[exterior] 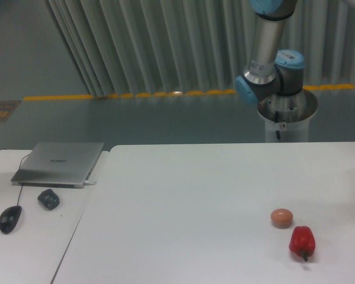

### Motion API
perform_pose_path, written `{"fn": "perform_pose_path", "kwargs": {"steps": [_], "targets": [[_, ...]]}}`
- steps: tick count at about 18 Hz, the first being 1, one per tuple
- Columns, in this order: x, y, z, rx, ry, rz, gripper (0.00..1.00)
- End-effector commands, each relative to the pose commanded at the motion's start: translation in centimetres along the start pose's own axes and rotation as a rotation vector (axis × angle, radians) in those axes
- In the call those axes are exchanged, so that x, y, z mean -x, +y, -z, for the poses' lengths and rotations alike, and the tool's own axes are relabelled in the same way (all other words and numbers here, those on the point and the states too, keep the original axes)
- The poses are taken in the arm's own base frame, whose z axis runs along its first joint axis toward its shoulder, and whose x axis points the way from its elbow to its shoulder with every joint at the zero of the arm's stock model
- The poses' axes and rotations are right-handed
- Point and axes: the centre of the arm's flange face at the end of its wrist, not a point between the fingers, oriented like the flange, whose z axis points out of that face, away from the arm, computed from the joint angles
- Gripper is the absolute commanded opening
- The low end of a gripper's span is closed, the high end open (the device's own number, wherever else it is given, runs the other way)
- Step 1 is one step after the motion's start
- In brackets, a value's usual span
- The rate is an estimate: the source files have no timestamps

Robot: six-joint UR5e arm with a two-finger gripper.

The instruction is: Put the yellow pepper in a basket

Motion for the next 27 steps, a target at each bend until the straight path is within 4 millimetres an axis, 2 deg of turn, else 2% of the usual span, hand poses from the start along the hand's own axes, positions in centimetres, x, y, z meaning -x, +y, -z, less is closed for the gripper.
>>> {"fn": "perform_pose_path", "kwargs": {"steps": [1, 3, 7, 9, 10, 16, 27], "targets": [[0.1, 0.4, -0.5, 0.011, 0.001, -0.035, 0.54], [0.3, 0.9, -1.1, 0.024, -0.008, -0.079, 0.75], [0.2, 1.5, -1.2, 0.050, -0.005, -0.099, 0.78], [-0.2, 2.5, -1.3, 0.054, -0.005, -0.099, 0.98], [-0.2, 2.6, -1.4, 0.050, -0.004, -0.094, 1.00], [-0.2, 2.5, -1.2, 0.046, -0.011, -0.082, 1.00], [0.4, 0.9, -0.8, 0.044, -0.021, -0.016, 1.00]]}}
